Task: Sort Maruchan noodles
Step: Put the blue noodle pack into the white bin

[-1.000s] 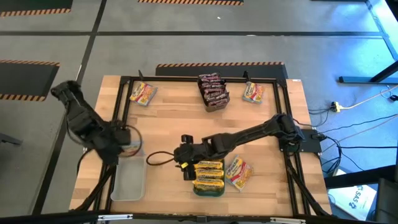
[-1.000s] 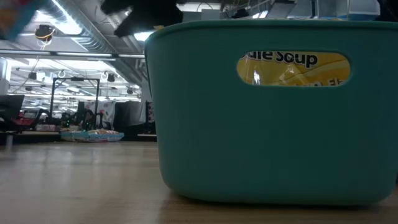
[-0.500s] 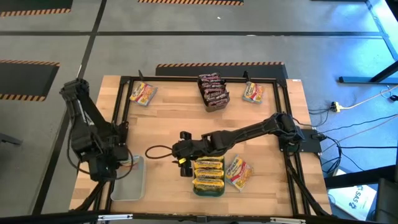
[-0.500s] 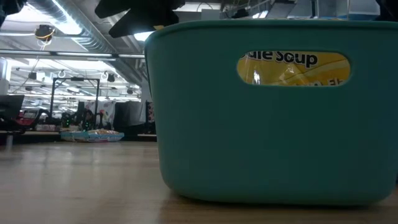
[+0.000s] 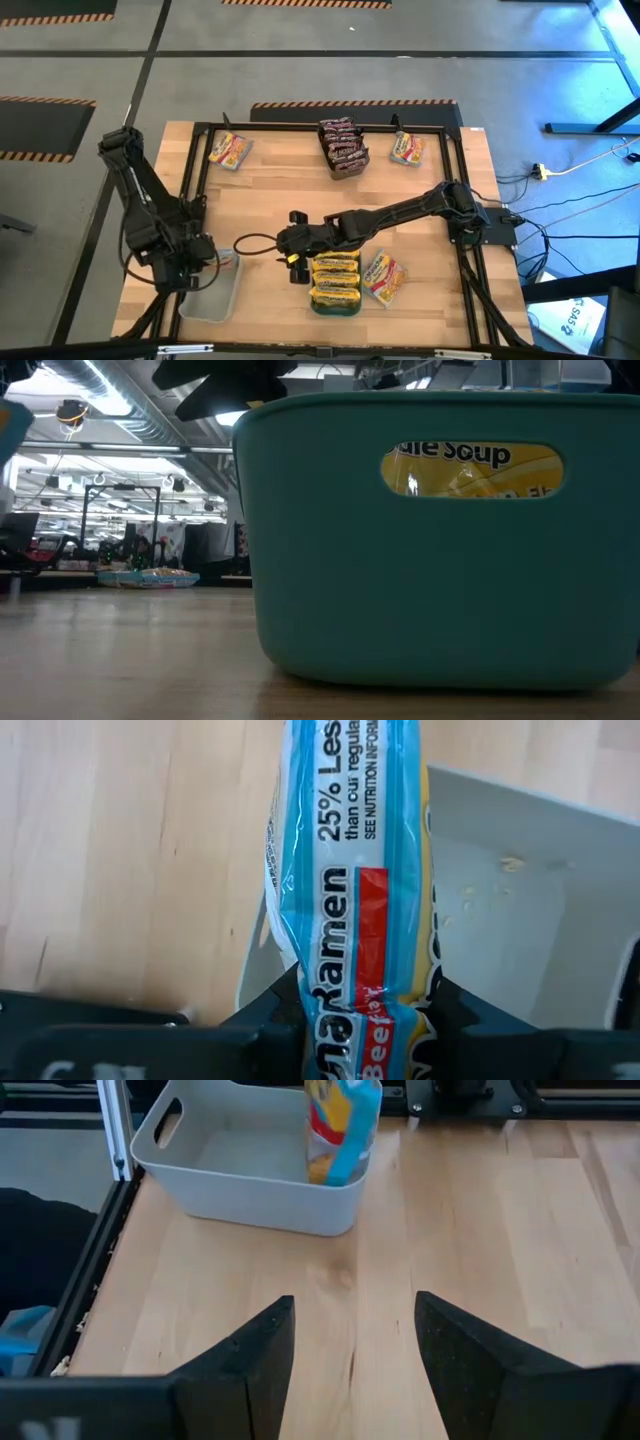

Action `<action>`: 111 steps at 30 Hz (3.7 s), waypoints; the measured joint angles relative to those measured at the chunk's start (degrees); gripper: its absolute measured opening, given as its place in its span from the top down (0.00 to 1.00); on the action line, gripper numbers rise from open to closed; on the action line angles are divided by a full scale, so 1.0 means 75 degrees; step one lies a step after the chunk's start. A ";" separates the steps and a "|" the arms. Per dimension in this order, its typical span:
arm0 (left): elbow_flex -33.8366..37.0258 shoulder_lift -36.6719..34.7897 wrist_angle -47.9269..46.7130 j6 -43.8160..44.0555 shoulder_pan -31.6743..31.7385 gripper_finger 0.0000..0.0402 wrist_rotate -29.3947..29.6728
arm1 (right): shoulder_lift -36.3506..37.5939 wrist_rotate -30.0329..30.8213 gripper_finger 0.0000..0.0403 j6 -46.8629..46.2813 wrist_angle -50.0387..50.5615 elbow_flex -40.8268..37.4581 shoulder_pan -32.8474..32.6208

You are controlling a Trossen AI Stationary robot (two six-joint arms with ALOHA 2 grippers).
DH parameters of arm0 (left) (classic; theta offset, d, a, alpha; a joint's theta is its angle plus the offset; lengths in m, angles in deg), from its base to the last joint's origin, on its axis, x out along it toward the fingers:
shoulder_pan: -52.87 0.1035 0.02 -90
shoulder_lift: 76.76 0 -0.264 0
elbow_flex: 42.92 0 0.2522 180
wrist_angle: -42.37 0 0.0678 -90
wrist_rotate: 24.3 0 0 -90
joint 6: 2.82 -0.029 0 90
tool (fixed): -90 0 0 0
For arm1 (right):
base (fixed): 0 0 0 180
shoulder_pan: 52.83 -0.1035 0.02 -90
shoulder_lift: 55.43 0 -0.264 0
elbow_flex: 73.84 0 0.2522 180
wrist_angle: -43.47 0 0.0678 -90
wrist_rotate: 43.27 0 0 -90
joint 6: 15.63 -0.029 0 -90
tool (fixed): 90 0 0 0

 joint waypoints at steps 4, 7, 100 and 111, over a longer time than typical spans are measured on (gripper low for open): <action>0.0393 0.0000 0.0435 -0.0320 0.0000 0.77 0.0139 | 0.0000 0.0000 0.53 0.0000 -0.0076 0.0000 0.0000; 0.0648 0.0002 0.0646 -0.0732 0.0000 0.77 0.0167 | 0.0000 0.0000 0.53 -0.0002 -0.0112 0.0000 0.0000; 0.1677 -0.0009 0.2242 -0.5115 0.0866 0.77 0.1684 | -0.2457 -0.1305 0.94 0.0631 -0.5979 -0.0927 0.0751; 0.1675 -0.0003 0.1769 -0.5190 0.0860 0.77 0.1877 | -0.2448 -0.1073 0.94 0.0991 -0.5483 -0.0901 0.1078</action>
